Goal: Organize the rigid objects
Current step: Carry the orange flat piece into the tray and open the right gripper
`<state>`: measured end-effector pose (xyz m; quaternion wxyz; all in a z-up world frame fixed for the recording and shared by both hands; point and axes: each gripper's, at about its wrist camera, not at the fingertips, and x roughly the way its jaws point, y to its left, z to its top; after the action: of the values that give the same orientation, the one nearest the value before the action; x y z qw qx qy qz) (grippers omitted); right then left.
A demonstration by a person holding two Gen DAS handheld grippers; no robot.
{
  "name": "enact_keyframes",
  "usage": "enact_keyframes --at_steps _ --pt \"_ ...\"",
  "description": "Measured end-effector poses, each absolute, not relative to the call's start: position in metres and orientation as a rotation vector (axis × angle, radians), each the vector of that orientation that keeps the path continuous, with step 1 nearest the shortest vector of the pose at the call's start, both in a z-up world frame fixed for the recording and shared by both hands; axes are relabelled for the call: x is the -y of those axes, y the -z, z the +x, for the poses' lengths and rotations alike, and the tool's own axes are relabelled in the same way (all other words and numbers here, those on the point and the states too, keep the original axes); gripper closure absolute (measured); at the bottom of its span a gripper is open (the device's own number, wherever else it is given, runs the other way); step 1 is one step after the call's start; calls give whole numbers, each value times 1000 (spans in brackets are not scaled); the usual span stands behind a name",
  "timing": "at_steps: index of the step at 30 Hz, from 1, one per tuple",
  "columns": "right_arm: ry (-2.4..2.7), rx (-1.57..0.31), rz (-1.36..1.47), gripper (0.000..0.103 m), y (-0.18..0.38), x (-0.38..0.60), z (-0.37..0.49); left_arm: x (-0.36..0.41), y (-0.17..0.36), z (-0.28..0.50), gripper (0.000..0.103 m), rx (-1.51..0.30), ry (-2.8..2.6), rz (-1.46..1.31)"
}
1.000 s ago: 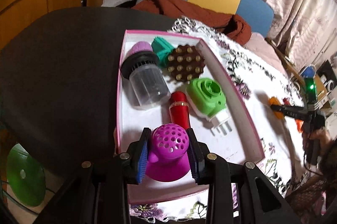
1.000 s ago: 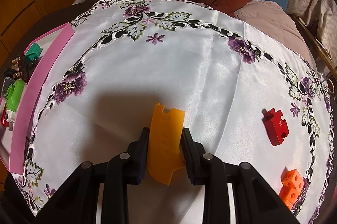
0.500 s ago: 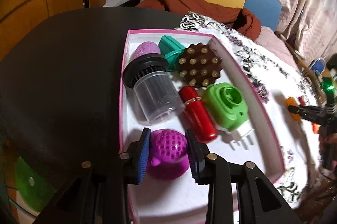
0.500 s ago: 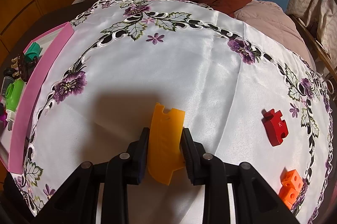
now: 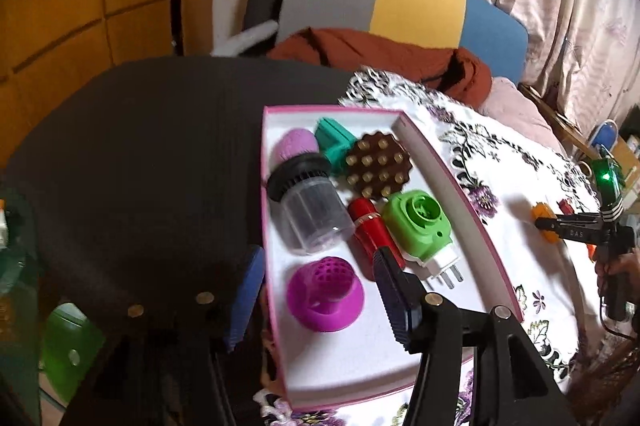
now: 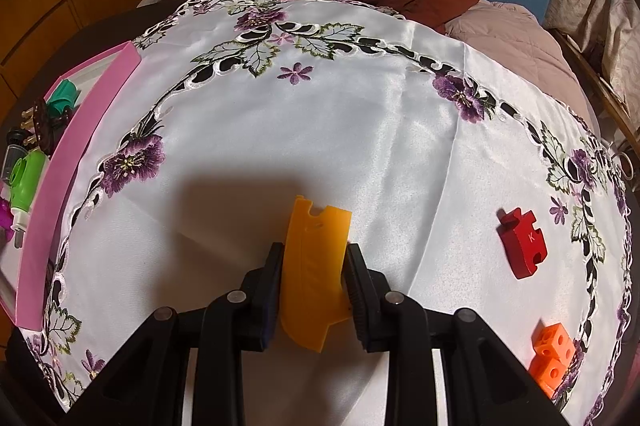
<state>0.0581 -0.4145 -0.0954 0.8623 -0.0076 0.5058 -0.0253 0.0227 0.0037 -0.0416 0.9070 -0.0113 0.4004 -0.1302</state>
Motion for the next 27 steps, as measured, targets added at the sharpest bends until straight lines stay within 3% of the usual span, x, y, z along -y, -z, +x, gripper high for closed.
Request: enact_keyframes --at_steps 16,27 --pt "130 -1067 5 74 74 404 59 -9 36 17 45 -818 245 -30" --pt "-158 -992 -67 74 40 301 35 -17 38 20 45 -835 218 -53"
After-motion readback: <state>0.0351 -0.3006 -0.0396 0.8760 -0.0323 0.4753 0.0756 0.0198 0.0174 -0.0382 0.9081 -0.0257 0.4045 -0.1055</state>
